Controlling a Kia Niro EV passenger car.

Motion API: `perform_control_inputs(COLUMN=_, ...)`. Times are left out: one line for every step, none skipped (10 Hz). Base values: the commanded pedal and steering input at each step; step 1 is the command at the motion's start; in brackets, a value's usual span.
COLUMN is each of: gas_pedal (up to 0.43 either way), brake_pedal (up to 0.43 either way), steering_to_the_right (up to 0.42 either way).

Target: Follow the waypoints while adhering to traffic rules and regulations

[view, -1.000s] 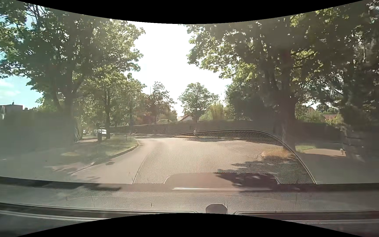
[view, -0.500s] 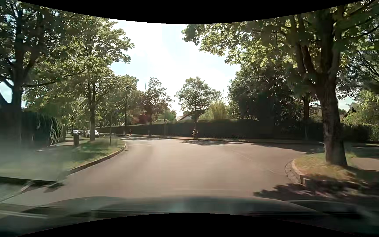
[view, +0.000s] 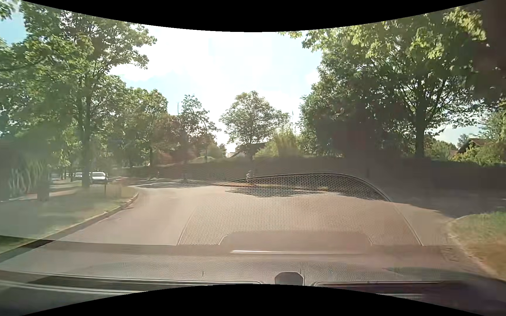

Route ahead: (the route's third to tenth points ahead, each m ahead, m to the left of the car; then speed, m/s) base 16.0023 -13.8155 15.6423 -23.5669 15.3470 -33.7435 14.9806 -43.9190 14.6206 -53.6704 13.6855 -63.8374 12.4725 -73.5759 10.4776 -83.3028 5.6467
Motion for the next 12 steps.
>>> perform_control_inputs(gas_pedal=0.0, brake_pedal=0.122, steering_to_the_right=0.118)
perform_control_inputs(gas_pedal=0.0, brake_pedal=0.061, steering_to_the_right=0.145)
perform_control_inputs(gas_pedal=0.0, brake_pedal=0.012, steering_to_the_right=0.166)
perform_control_inputs(gas_pedal=0.0, brake_pedal=0.006, steering_to_the_right=0.193)
perform_control_inputs(gas_pedal=0.0, brake_pedal=0.006, steering_to_the_right=0.213)
perform_control_inputs(gas_pedal=0.0, brake_pedal=0.006, steering_to_the_right=0.233)
perform_control_inputs(gas_pedal=0.0, brake_pedal=0.006, steering_to_the_right=0.251)
perform_control_inputs(gas_pedal=0.0, brake_pedal=0.006, steering_to_the_right=0.268)
perform_control_inputs(gas_pedal=0.0, brake_pedal=0.006, steering_to_the_right=0.283)
perform_control_inputs(gas_pedal=0.028, brake_pedal=0.006, steering_to_the_right=0.298)
perform_control_inputs(gas_pedal=0.028, brake_pedal=0.006, steering_to_the_right=0.309)
perform_control_inputs(gas_pedal=0.059, brake_pedal=0.006, steering_to_the_right=0.32)
